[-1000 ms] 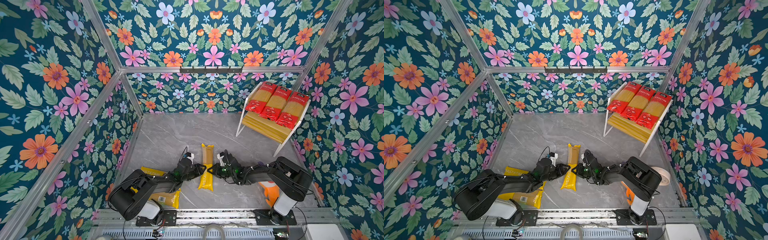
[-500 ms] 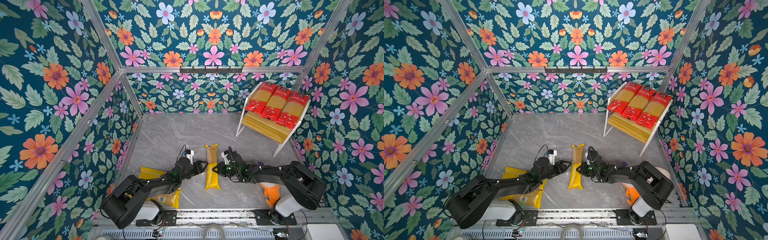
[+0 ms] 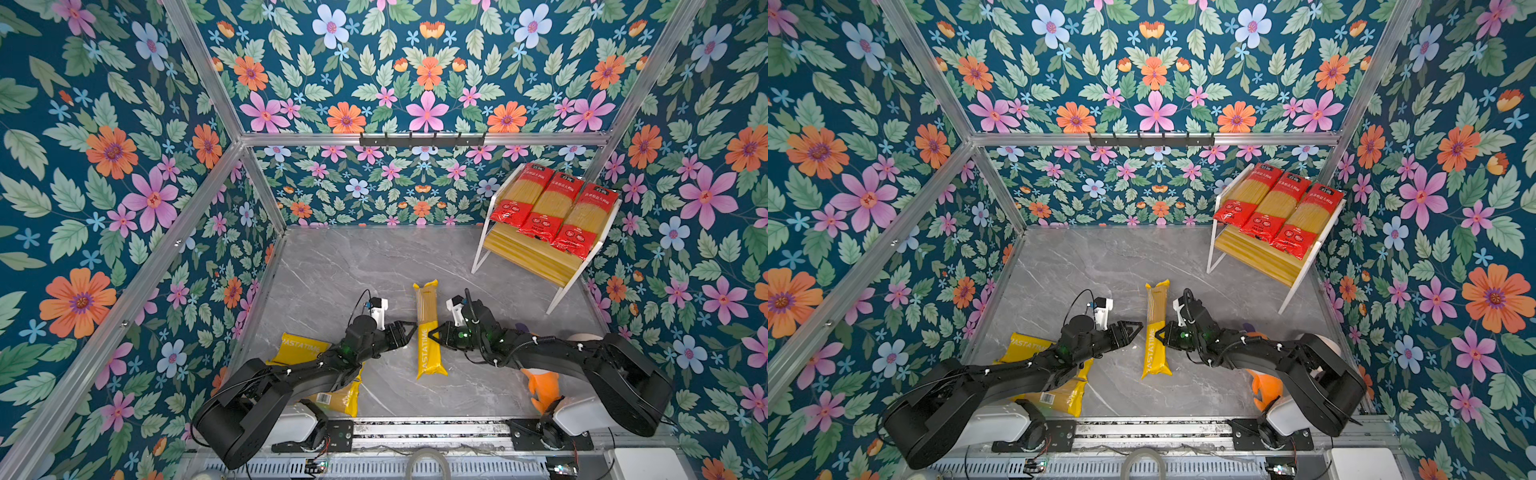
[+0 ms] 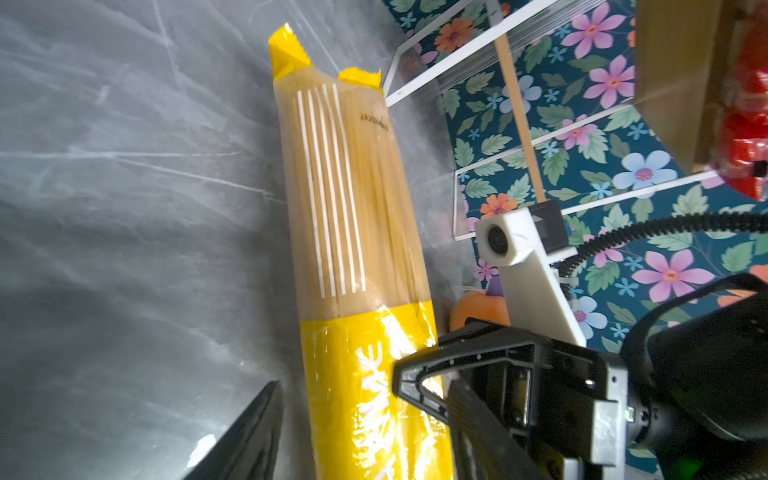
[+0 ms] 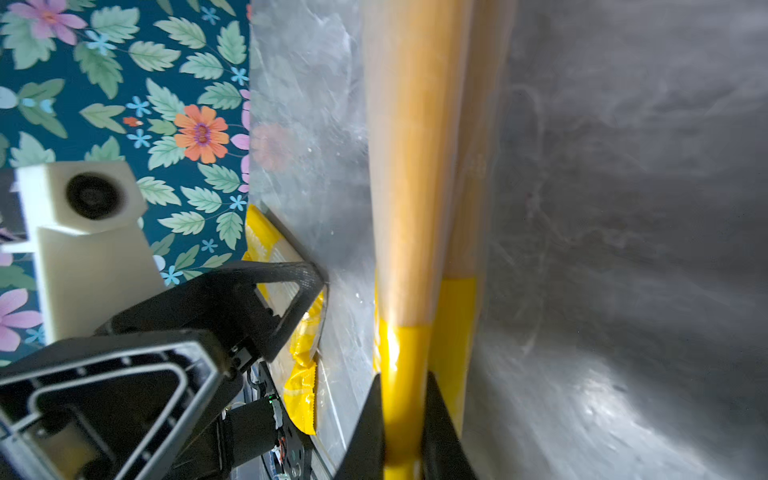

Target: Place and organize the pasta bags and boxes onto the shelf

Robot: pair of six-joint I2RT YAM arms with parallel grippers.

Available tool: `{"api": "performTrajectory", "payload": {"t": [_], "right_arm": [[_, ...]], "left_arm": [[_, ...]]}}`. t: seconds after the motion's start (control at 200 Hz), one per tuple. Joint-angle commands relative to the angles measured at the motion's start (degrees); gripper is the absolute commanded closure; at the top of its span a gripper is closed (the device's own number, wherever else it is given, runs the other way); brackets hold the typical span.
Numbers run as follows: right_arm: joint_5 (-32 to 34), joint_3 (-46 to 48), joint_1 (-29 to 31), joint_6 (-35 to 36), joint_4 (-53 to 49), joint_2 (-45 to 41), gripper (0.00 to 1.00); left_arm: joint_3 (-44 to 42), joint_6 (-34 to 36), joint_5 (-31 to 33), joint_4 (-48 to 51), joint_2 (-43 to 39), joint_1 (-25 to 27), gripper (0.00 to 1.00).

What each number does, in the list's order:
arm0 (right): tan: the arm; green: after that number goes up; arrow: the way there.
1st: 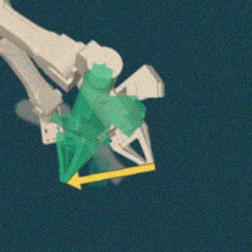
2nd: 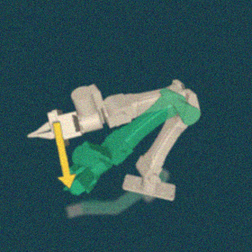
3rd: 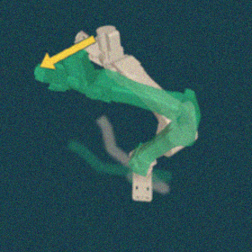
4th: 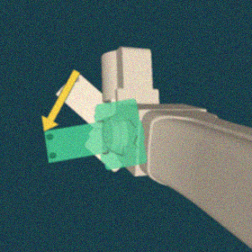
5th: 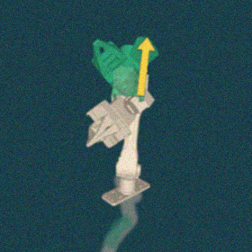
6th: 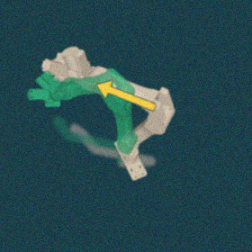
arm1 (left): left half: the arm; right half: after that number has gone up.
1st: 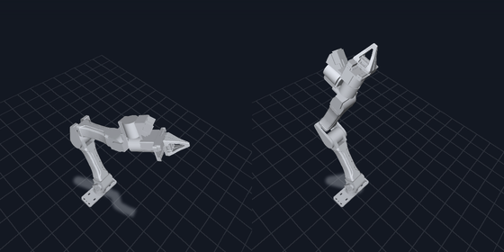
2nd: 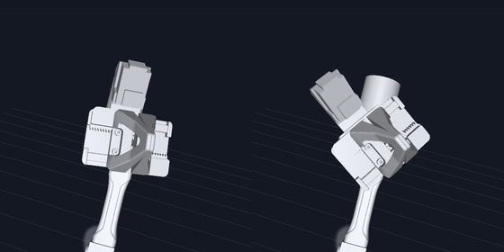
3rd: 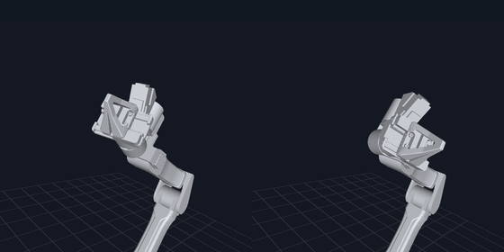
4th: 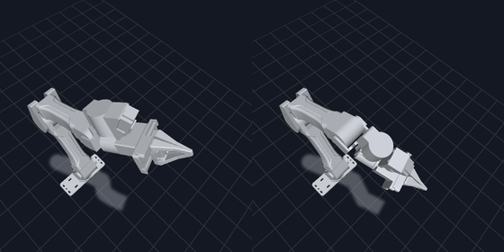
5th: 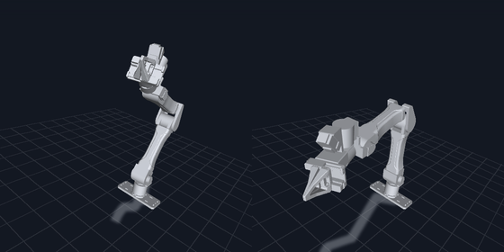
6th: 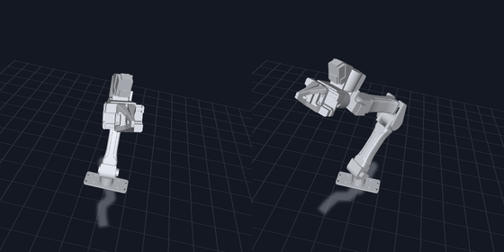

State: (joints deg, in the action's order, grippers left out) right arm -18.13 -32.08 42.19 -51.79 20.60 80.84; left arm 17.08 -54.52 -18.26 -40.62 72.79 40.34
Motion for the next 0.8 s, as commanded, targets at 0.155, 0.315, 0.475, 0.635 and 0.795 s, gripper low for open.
{"api": "performTrajectory", "payload": {"t": [0.155,0.315,0.475,0.635,0.795], "right_arm": [[1.56,4.46,0.08,16.25,14.28,-12.9,1.0],[1.64,5.68,0.0,24.02,12.63,-19.81,1.0],[-0.93,5.8,-0.24,26.53,13.62,-22.08,1.0],[-4.37,5.63,-0.73,26.67,15.66,-22.3,1.0],[-5.38,7.18,-0.76,24.89,19.12,-22.3,1.0]], "left_arm": [[-0.26,2.29,-7.58,-8.9,-3.25,-1.24,0.32],[1.82,5.91,-11.15,-13.22,-3.24,-1.23,0.3],[5.33,7.63,-15.27,-15.41,-0.67,-1.23,0.3],[8.82,7.12,-17.98,-17.58,2.44,-1.24,0.31],[10.97,6.96,-18.9,-18.71,4.87,-1.23,0.36]]}}
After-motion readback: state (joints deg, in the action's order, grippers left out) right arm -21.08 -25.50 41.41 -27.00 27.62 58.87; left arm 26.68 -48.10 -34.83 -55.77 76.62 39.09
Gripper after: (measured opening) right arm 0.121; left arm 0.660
